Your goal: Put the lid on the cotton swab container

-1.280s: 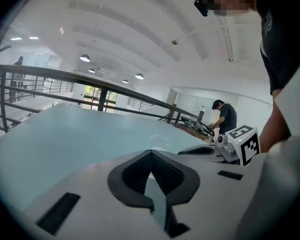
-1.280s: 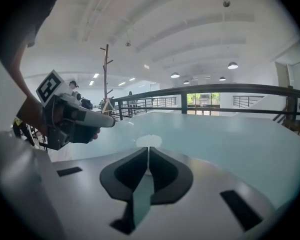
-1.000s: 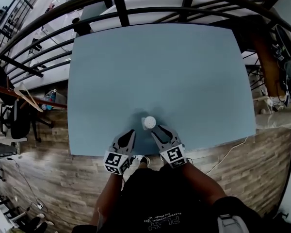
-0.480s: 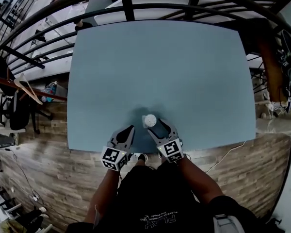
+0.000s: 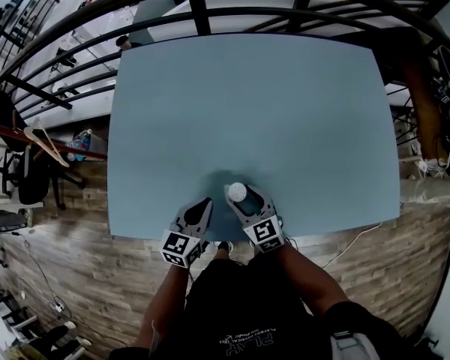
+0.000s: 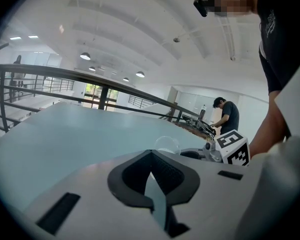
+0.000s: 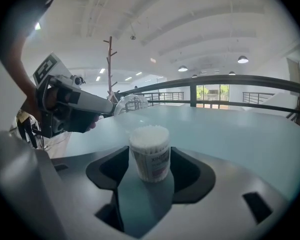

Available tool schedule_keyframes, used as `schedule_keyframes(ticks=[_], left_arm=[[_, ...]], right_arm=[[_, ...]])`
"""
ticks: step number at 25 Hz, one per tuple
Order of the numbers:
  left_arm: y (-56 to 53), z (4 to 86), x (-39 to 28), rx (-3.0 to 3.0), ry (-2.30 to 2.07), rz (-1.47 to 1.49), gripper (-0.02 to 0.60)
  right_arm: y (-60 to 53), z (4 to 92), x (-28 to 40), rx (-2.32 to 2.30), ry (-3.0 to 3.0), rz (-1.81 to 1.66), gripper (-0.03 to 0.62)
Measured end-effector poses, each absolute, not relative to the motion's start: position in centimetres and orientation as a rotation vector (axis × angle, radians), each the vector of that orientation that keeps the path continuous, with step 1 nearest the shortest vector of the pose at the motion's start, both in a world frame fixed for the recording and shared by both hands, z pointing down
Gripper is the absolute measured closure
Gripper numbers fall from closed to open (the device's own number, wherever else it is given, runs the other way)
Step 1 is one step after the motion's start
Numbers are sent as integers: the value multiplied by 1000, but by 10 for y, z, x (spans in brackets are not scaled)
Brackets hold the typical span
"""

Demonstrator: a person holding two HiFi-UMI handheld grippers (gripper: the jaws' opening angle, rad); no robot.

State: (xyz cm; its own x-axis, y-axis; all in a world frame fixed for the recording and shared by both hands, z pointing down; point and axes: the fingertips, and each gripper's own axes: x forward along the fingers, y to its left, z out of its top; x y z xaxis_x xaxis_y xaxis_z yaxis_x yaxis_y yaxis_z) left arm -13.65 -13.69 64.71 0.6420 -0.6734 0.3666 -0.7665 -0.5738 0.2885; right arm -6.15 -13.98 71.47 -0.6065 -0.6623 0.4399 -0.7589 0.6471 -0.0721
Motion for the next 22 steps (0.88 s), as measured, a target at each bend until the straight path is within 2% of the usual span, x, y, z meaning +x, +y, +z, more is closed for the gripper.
schedule_keyframes(ticks=[22], left_arm=[[-148, 641, -100, 2508, -1031, 313, 571]], right_arm=[[-144, 712, -60, 1130, -2483, 343, 342]])
